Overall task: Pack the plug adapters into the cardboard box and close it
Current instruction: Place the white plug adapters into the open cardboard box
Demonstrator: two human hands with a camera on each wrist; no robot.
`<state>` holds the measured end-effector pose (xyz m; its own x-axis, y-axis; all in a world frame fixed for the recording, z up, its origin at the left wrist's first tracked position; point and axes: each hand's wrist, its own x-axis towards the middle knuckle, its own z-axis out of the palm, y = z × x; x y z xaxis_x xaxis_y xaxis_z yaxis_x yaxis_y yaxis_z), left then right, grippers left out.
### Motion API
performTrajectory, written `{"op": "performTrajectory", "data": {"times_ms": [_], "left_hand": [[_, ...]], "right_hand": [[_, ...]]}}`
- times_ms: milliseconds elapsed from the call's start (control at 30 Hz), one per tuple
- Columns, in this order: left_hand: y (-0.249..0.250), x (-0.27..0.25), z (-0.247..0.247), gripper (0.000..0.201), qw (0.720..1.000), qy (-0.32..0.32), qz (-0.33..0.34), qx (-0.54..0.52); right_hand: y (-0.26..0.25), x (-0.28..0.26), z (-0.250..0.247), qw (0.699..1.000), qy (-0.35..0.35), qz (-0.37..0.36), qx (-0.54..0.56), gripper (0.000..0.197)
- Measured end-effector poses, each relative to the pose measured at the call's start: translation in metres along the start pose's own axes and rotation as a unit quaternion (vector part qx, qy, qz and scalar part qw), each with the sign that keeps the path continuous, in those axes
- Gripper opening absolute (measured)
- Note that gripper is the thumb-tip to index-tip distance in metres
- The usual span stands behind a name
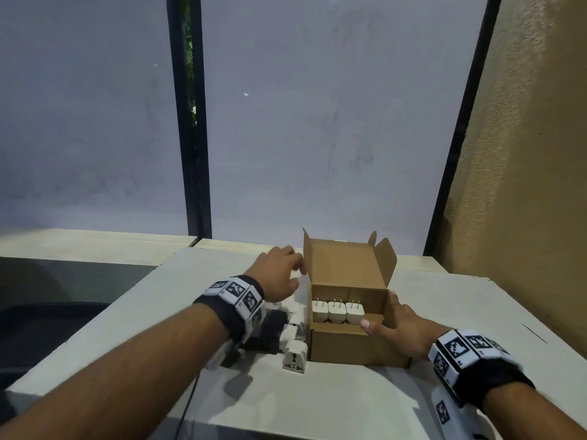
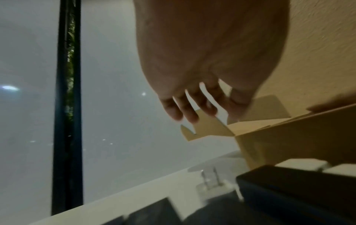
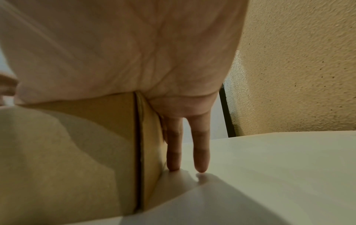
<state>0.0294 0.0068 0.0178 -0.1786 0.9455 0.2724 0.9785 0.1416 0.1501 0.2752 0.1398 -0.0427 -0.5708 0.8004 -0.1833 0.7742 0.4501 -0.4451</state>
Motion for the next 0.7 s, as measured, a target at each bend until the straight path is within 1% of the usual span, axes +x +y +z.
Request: {"op": "performTrajectory", "data": {"times_ms": [33, 100, 133, 167, 233, 267, 333, 433, 500, 567, 600, 667, 700], "left_hand": [[-0.008, -0.003, 0.002, 0.031, 0.998, -0.062, -0.010, 0.004], [-0.016, -0.008, 0.012, 0.040, 0.983, -0.180, -0.025, 0.032], [-0.018, -0.010, 0.019, 0.041, 0.975, -0.213, -0.030, 0.053], [-0.018, -0.011, 0.025, 0.039, 0.971, -0.225, -0.033, 0.069], [-0.015, -0.012, 0.030, 0.035, 0.971, -0.222, -0.027, 0.080], [-0.012, -0.012, 0.030, 0.035, 0.973, -0.217, -0.022, 0.081], [-0.004, -0.012, 0.028, 0.040, 0.973, -0.216, -0.019, 0.085], [0.010, -0.012, 0.025, 0.051, 0.961, -0.243, -0.009, 0.128], [0.016, -0.011, 0.028, 0.048, 0.958, -0.238, 0.006, 0.159], [0.019, -0.011, 0.031, 0.044, 0.962, -0.213, 0.017, 0.168], [0.020, -0.010, 0.032, 0.044, 0.966, -0.199, 0.018, 0.166], [0.021, -0.010, 0.032, 0.043, 0.971, -0.180, 0.013, 0.155], [0.021, -0.009, 0.032, 0.042, 0.974, -0.172, 0.010, 0.146]], "right_hand": [[-0.001, -0.001, 0.000, 1.000, -0.003, -0.001, 0.001, 0.122], [-0.002, -0.004, -0.001, 1.000, -0.004, -0.007, 0.003, 0.131], [-0.004, -0.006, -0.002, 1.000, -0.004, -0.010, 0.003, 0.136], [-0.004, -0.007, -0.003, 1.000, -0.006, -0.013, 0.003, 0.144], [-0.004, -0.007, -0.003, 1.000, -0.008, -0.013, 0.001, 0.162], [-0.003, -0.007, -0.003, 1.000, -0.009, -0.013, -0.002, 0.165], [-0.003, -0.006, -0.003, 1.000, -0.010, -0.008, -0.013, 0.164], [-0.003, -0.006, -0.003, 1.000, -0.005, 0.004, -0.026, 0.162], [-0.001, -0.005, -0.002, 1.000, -0.007, 0.007, -0.022, 0.160], [-0.001, -0.004, -0.001, 1.000, -0.006, 0.006, -0.012, 0.150], [-0.001, -0.005, -0.002, 1.000, -0.002, 0.008, -0.012, 0.142], [-0.002, -0.007, -0.001, 1.000, 0.013, 0.015, -0.021, 0.117], [-0.003, -0.008, -0.002, 1.000, 0.017, 0.015, -0.022, 0.109]]}}
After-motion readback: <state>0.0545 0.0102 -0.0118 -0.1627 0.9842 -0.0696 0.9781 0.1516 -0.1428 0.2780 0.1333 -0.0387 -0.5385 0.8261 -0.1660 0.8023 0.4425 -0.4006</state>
